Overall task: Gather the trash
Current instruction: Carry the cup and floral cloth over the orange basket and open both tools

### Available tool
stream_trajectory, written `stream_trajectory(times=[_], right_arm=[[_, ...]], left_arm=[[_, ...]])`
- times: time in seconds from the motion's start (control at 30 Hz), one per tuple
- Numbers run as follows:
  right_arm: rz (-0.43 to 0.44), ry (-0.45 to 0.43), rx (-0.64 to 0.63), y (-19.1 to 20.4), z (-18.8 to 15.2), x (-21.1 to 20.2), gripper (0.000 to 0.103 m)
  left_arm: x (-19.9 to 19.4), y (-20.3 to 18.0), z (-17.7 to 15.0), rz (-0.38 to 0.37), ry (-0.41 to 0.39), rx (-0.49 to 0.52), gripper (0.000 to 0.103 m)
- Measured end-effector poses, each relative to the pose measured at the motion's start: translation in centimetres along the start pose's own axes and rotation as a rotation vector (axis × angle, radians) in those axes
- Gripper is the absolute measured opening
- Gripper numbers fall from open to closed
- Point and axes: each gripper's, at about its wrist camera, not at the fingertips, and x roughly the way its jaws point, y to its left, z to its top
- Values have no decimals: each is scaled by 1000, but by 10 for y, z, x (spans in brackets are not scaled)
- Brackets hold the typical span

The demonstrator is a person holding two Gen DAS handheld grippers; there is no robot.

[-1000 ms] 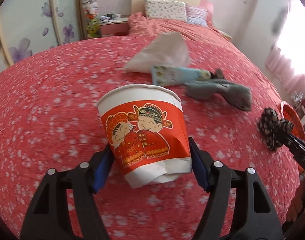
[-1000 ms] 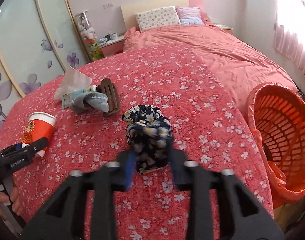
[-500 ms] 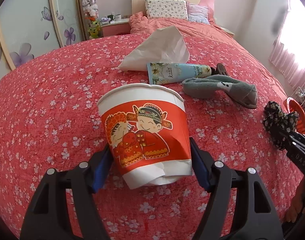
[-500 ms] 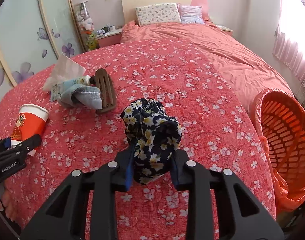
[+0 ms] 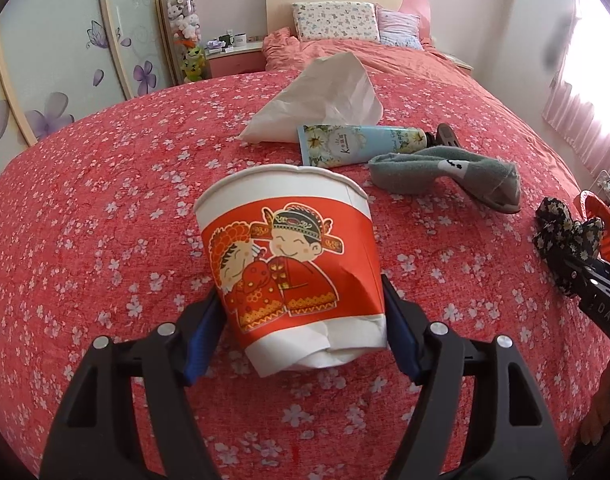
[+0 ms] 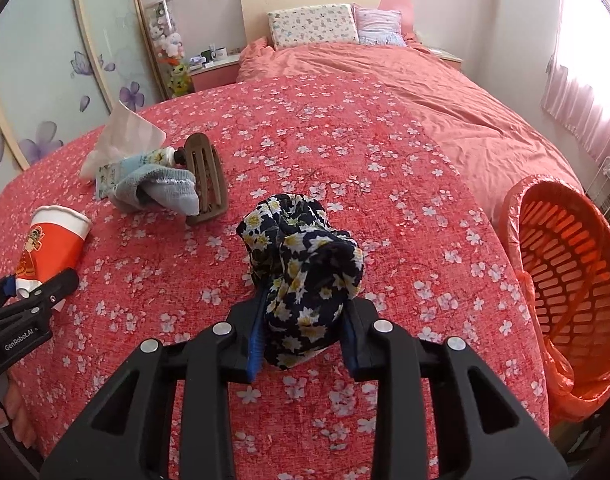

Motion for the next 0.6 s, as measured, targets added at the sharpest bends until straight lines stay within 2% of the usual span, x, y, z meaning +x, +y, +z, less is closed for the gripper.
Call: stream_trajectory(times=[0.47,0.6], right_arm=[[42,-3,32,-11,1,-1,31],[67,-10,40,-16,1,-2,31]], left_arm=[[-1,3,-1,11,1,-10,73],[-2,0,0,17,-3,22,71]])
